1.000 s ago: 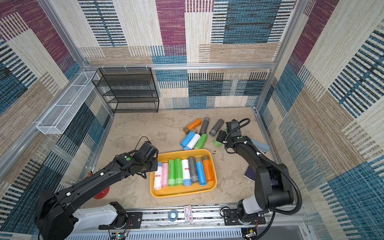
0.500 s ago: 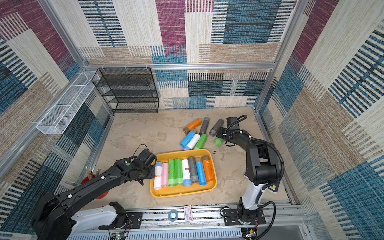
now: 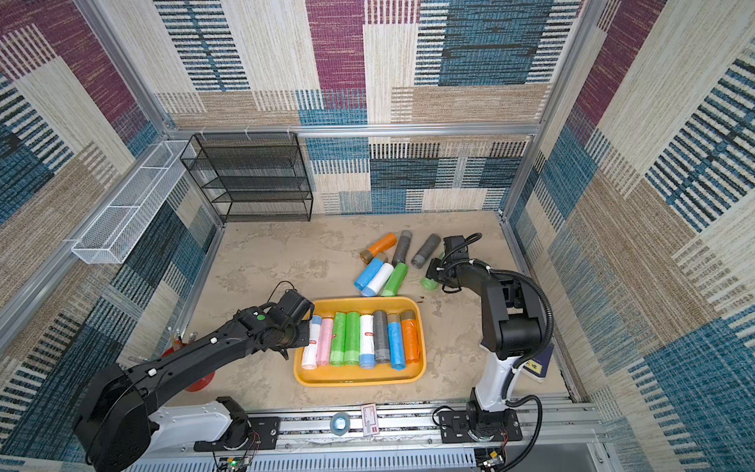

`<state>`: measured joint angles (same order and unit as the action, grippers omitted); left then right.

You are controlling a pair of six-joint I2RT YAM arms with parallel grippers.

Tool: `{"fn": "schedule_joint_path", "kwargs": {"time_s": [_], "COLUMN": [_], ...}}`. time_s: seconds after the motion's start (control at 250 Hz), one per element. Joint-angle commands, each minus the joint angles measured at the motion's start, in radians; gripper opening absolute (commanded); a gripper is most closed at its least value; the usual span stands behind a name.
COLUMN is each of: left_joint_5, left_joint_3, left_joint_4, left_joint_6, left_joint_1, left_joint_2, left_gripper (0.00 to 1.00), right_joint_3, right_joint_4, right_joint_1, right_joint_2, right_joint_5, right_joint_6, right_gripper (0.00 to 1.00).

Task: Put the roll of trash bags into the storage box
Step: Pick up the roll of trash bags from the center of the board.

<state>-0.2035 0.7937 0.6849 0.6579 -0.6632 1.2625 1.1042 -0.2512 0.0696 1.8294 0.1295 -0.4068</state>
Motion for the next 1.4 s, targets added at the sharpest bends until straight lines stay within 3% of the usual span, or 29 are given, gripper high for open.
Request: {"fn": "schedule_joint_path", "kwargs": {"time_s": [0.0,0.232,0.436,0.976,1.112,1.396], "left_joint_5": [-0.015,-0.025,-0.019,0.062,0.154,0.326], "left_joint_3": [0.021,0.05,0.063,0.074,0.058,0.01], "left_joint_4": [0.004,0.005,-0.001,0.031,-0.006,-0.049], "left_joint_6": [-0.014,-0.01,-0.017,-0.089,-0.126,-0.191], "left_joint_1": [0.005,0.013,0.014,0.015,0.014,0.014], "left_joint_2": [0.012,0.032,0.036,-0.131,-0.182,-0.262], "left_gripper": [0.0,0.0,0.01,0.46,0.61,0.76], "right_joint_3": [0.0,-0.05,-0.151,-0.319,-0.343,-0.38], "right_joint_4": [0.005,0.04,0.082,-0.108,-0.159,-0.215], "right_joint_1": [0.0,0.0,0.001,0.01,0.02,0.112], "right_joint_2": [-0.005,-0.071,-0.241,-0.678,-0.769,-0.861], "right_joint_5": [-0.008,0.029,0.11,0.301,0.329,0.362], "right_joint_6": [0.011,0.044,0.065,0.096,0.087,0.023], "right_gripper": [0.52,0.32,0.32,0.32,0.32,0.32]}}
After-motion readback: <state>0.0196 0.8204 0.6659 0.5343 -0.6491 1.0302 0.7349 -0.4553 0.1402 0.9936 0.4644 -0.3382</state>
